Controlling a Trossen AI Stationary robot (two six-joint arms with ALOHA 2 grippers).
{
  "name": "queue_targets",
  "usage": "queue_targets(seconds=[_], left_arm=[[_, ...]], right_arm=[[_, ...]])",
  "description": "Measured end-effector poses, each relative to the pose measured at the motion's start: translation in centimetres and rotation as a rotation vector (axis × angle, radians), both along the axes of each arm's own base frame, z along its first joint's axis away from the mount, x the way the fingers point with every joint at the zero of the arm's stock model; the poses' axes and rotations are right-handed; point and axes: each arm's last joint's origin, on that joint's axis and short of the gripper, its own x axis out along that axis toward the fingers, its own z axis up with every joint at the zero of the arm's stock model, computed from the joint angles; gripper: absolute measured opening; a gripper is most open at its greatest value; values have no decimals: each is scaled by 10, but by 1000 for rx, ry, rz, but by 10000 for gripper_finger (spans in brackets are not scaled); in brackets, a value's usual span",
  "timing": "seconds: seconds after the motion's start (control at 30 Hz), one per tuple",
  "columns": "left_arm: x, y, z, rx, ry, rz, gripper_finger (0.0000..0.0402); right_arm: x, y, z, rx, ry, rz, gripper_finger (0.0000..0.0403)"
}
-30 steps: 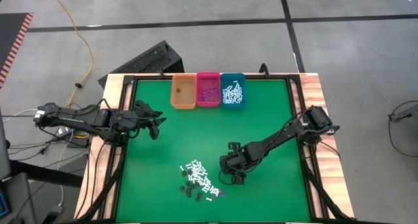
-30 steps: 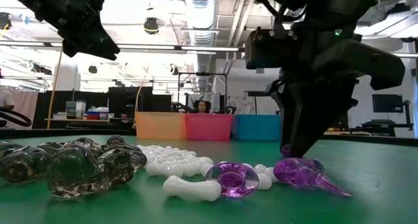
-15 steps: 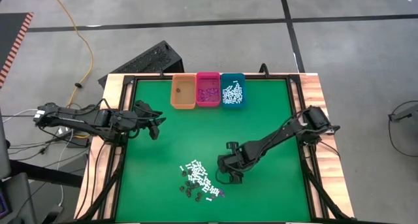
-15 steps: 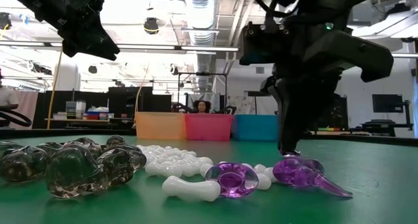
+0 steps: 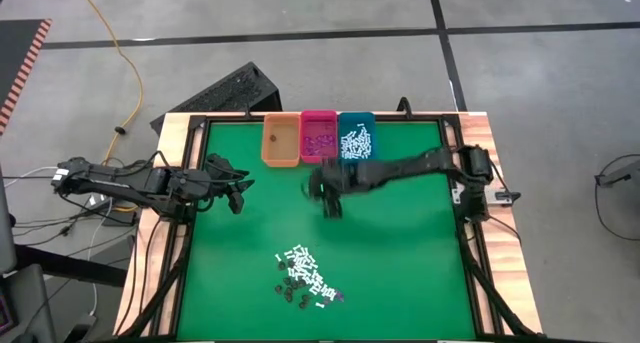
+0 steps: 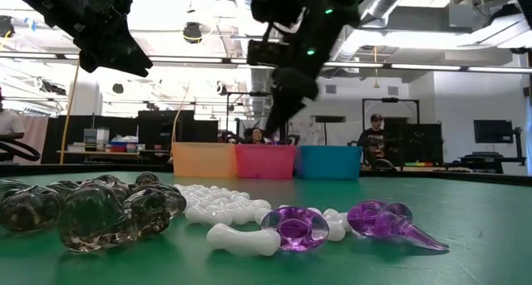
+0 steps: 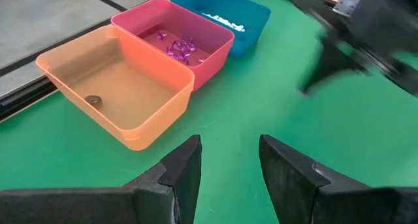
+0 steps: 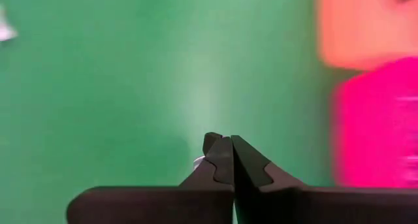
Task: Sort Halloween decoration
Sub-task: Put the violet witch hat toy into the red bin
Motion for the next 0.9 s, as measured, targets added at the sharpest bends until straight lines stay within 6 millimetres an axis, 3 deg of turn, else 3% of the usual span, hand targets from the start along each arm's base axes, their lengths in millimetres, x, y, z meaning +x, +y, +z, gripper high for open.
queue_targets(seconds=[0.23, 0.37, 0.43, 0.6, 0.7, 0.8, 0.9], left_arm=[[0, 0, 0, -3, -4, 9, 144], [0, 0, 0, -3, -5, 9, 144], [0, 0, 0, -3, -6, 10, 144], [0, 0, 0, -3, -6, 10, 144], [0, 0, 0, -3, -7, 11, 144], [0, 0, 0, -10, -7, 11, 144], [0, 0, 0, -9, -5, 11, 144]], right_arm=[[6, -89, 48, -91, -125, -111, 20], [-3, -129, 51, -57, -178, -246, 73], [-7, -139, 51, -35, -184, -255, 107], [-7, -142, 48, -12, -181, -253, 187], [-4, -133, 49, 86, -202, -169, 208], [0, -107, 48, 270, -199, -44, 210], [4, -67, 43, 440, -122, 70, 201]])
